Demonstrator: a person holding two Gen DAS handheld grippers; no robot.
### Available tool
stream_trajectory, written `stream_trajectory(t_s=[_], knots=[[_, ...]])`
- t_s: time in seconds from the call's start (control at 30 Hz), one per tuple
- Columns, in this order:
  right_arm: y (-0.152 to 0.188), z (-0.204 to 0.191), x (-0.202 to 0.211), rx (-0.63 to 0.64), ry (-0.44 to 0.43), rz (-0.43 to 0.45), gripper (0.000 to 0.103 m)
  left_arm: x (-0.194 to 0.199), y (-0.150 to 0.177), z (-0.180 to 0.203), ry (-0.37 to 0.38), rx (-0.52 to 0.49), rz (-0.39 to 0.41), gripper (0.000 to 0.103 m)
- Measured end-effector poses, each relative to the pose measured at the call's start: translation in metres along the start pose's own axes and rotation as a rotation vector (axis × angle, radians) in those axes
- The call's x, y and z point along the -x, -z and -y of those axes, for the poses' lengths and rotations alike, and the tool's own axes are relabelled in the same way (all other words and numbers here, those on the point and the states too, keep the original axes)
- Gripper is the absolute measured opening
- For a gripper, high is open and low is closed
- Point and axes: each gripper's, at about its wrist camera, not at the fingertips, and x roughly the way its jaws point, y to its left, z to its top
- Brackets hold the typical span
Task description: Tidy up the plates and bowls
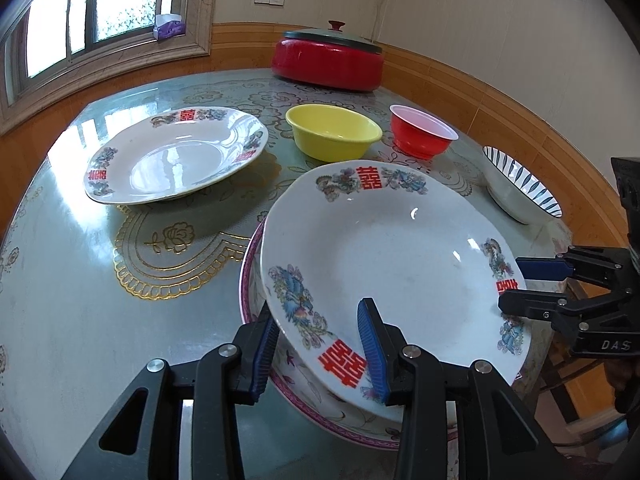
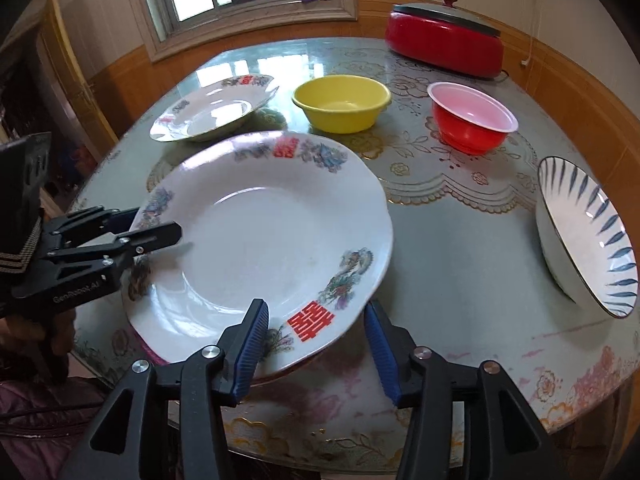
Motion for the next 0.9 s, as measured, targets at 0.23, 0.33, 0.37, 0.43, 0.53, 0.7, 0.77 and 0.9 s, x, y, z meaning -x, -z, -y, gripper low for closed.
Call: stream_trajectory(t_s=[0.23, 0.33, 0.37, 0.43, 0.53, 0.7, 0.77, 0.9], knots=[[0.004, -0.010, 0.002, 0.048, 0.060, 0.023, 0.052, 0.006, 0.004, 0.004, -0.012, -0.018, 0.004, 0.040], [0.005, -0.018, 0.005, 0.097, 0.095, 0.032, 0.052, 0.010, 0.006, 0.006, -0.023, -0.021, 0.006, 0.040], [0.005, -0.018, 0.007, 0.101, 0.092, 0.033, 0.052, 0.011, 0.006, 0.006, -0.025, -0.022, 0.008, 0.041], [0.005, -0.018, 0.010, 0.103, 0.092, 0.038, 0.052, 0.013, 0.007, 0.006, -0.025, -0.022, 0.008, 0.042], [0.006, -0.016, 0.013, 0.102, 0.109, 0.041, 0.052, 0.020, 0.008, 0.008, -0.027, -0.032, 0.027, 0.051], [0.005, -0.012, 0.020, 0.080, 0.132, 0.064, 0.052, 0.029, 0.011, 0.002, -0.057, -0.018, 0.038, 0.064], [0.003, -0.012, 0.025, 0.066, 0.133, 0.089, 0.052, 0.033, 0.012, 0.000, -0.089, -0.018, 0.041, 0.065], [-0.005, -0.017, 0.030, 0.029, 0.119, 0.140, 0.052, 0.040, 0.012, -0.006, -0.125, -0.010, 0.056, 0.070]])
